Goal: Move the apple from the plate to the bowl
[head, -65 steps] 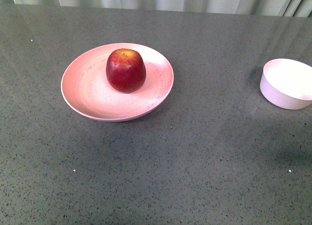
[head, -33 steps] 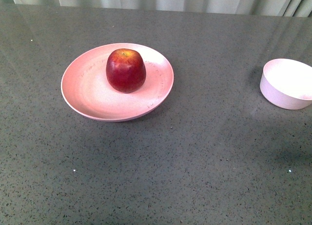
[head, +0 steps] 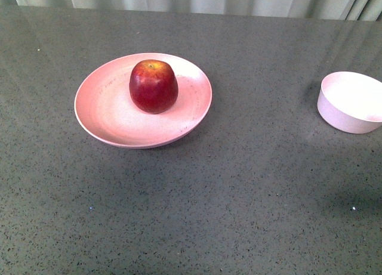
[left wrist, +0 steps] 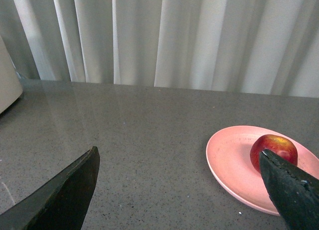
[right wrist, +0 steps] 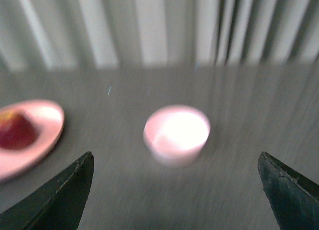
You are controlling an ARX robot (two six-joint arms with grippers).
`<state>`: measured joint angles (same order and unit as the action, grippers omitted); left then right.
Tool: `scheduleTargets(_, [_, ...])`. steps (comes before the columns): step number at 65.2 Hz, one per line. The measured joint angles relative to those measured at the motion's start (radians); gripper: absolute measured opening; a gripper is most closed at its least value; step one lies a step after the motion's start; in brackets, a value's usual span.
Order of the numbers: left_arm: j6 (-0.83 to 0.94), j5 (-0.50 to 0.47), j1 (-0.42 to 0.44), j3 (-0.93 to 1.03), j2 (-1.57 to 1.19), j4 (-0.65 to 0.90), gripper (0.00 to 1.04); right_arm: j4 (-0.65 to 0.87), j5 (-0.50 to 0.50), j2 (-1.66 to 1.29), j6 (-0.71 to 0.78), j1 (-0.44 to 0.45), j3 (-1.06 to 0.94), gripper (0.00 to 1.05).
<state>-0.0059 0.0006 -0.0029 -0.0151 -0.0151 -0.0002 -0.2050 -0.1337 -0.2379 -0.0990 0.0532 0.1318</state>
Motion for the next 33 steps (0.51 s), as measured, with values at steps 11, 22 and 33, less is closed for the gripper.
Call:
scheduleTargets(11, [0.000, 0.000, 0.000, 0.000, 0.000, 0.000, 0.96, 0.244, -0.098, -0.413, 0.025, 0.090, 0.090, 0.96])
scheduleTargets(22, [0.000, 0.000, 0.000, 0.000, 0.000, 0.000, 0.96, 0.558, -0.141, -0.881, 0.142, 0.173, 0.213, 0.96])
scheduleTargets(33, [0.000, 0.000, 0.000, 0.000, 0.000, 0.000, 0.96, 0.647, -0.173, -1.262, 0.179, 0.219, 0.398, 0.96])
